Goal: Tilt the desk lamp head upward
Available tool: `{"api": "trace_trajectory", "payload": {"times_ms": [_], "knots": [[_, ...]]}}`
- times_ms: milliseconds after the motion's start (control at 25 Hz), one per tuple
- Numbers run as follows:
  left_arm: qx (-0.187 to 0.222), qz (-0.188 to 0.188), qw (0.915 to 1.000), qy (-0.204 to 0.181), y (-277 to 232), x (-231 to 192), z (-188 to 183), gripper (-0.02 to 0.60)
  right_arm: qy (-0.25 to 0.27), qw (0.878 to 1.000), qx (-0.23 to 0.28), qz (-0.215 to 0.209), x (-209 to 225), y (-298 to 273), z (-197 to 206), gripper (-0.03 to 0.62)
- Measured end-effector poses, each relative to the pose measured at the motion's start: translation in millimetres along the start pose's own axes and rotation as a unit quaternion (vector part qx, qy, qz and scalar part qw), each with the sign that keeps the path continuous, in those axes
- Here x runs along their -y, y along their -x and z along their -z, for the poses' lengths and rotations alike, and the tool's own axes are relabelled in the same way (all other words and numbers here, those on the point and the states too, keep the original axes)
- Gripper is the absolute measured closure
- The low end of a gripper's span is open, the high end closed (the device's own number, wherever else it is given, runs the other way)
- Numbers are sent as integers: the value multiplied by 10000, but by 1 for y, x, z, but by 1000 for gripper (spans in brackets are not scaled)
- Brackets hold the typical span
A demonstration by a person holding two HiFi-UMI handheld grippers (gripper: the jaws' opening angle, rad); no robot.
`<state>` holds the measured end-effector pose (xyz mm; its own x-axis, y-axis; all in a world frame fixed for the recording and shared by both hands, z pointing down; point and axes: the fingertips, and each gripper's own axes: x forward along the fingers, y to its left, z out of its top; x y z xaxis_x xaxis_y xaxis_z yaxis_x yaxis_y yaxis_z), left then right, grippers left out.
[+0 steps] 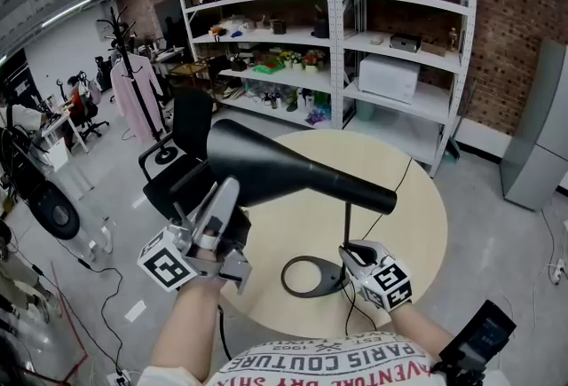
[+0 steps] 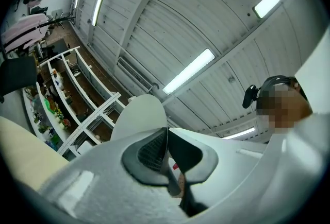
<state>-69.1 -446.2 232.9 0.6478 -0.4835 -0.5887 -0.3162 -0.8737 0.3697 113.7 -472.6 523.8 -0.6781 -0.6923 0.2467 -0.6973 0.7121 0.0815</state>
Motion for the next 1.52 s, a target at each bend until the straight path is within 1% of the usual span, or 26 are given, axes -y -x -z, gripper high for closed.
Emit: {"api": "trace_trajectory", "payload": {"times_ms": [240, 520, 600, 680, 800, 880, 960, 1080, 1160, 1200, 1280, 1320, 1400, 1520], "knots": [[-17, 67, 9999, -101, -10, 6, -6, 575, 25, 10000, 3, 26, 1, 2, -3, 549], [-70, 51, 9999, -139, -14, 5, -4, 575, 25, 10000, -20, 40, 5, 1, -1, 549], [-72, 8, 9996, -265, -12, 3, -4, 571, 9, 10000, -30, 17, 4, 0, 0, 549], [-65, 42, 9990, -440, -10, 4, -6, 565, -32, 10000, -52, -21, 3, -1, -1, 548], [-53, 113, 9982, -579, -10, 5, -9, 519, -172, 9997, -140, -121, 4, -1, 0, 543], [-61, 62, 9978, -660, -6, 2, -10, 491, -174, 9997, -128, -108, 6, 2, -3, 540], [-93, -41, 9975, -693, 4, -2, -9, 473, -170, 9999, 24, -6, 9, 9, -12, 533], [-210, -274, 9971, -682, 25, -10, 0, 468, -300, 9989, 312, 170, 14, 27, -29, 526], [-432, -513, 9943, -827, 44, -12, 12, 477, -463, 9979, 372, 275, 13, 44, -36, 526], [-629, -669, 9911, -962, 54, -11, 20, 485, -551, 9972, 393, 311, 9, 54, -40, 526], [-1170, -938, 9808, -1245, 73, -4, 42, 581, -676, 9961, 467, 320, -8, 74, -50, 528], [-1456, -971, 9759, -1305, 81, 3, 55, 581, -688, 9959, 503, 293, -21, 84, -56, 530], [-1953, -850, 9688, -1265, 95, 22, 82, 581, -613, 9964, 559, 178, -52, 100, -68, 534], [-2564, -407, 9574, -1264, 115, 62, 117, 581, -495, 9960, 731, -115, -106, 121, -92, 586]]}}
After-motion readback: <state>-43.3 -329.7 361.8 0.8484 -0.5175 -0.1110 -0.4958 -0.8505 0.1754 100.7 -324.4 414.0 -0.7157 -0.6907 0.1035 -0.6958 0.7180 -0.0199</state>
